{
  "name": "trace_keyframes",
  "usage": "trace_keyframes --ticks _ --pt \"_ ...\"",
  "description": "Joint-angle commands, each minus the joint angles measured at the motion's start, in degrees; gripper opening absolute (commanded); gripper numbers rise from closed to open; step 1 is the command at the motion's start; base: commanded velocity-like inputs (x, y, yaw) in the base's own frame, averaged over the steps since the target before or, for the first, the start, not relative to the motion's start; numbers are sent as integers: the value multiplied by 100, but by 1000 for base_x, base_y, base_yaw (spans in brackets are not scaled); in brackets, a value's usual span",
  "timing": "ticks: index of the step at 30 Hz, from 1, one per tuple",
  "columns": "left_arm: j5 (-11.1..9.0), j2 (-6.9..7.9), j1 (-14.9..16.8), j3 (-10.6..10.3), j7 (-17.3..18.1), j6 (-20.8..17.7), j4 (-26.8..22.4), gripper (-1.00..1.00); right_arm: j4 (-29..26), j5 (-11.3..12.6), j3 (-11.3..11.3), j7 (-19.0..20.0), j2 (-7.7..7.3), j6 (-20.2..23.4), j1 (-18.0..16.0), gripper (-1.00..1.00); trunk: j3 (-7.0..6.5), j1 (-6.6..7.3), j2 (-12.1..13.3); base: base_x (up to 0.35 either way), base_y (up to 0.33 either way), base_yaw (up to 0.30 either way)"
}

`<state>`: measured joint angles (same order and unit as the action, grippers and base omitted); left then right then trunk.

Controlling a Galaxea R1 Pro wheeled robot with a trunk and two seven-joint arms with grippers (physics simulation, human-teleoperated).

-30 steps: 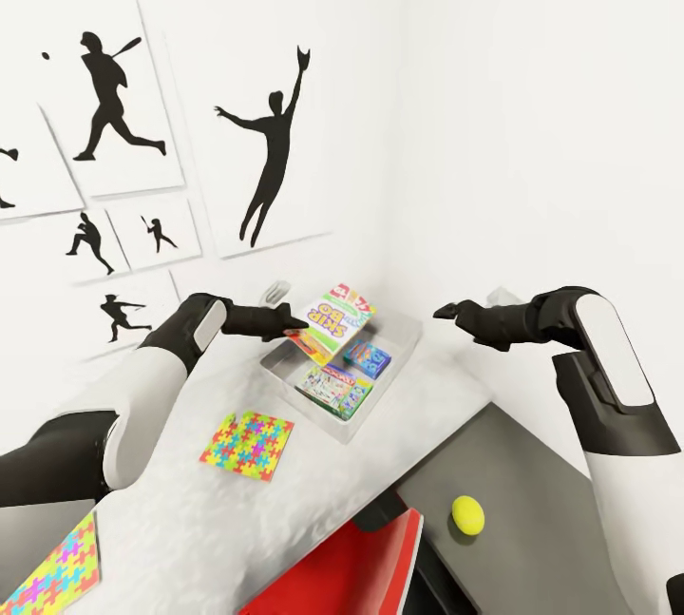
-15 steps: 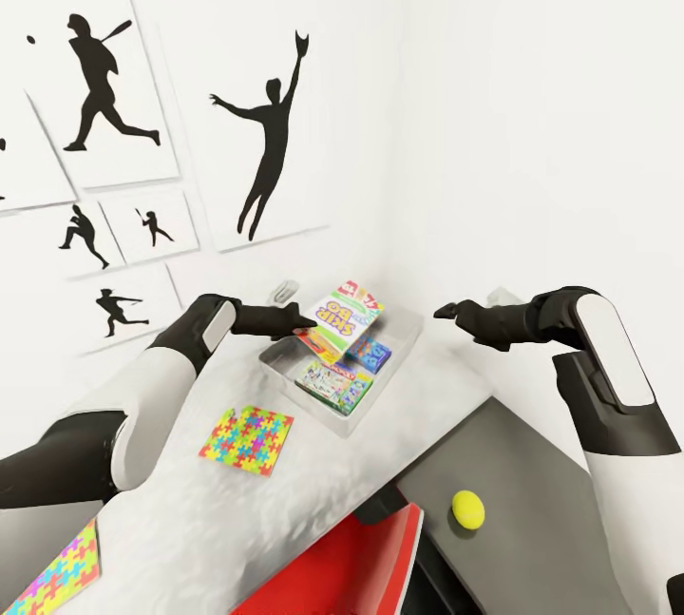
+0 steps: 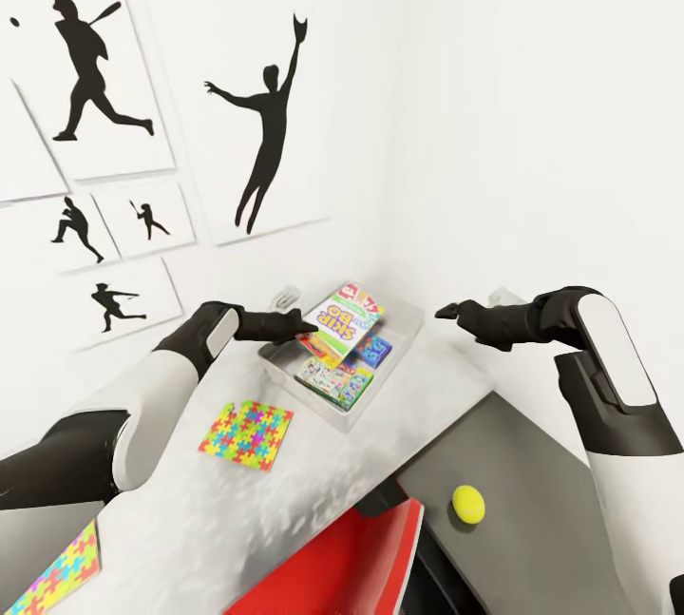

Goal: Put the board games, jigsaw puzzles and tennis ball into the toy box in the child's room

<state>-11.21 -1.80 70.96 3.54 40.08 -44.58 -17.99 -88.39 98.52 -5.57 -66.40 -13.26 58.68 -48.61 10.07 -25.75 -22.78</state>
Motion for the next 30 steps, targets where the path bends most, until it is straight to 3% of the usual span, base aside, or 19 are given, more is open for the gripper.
trace_keyframes --ticks 1,11,30 --pt "3 -4 6 36 8 -24 5 -100 -3 45 -5 -57 -6 38 -8 100 22 -3 -13 0 0 0" --pt "23 -153 6 19 4 10 15 -100 -3 44 -14 -57 -10 38 -8 100 116 -3 -13 0 0 0" --pt "54 -180 6 -1 0 187 70 -100 -3 53 -14 -57 -19 47 -8 100 295 -3 -13 0 0 0"
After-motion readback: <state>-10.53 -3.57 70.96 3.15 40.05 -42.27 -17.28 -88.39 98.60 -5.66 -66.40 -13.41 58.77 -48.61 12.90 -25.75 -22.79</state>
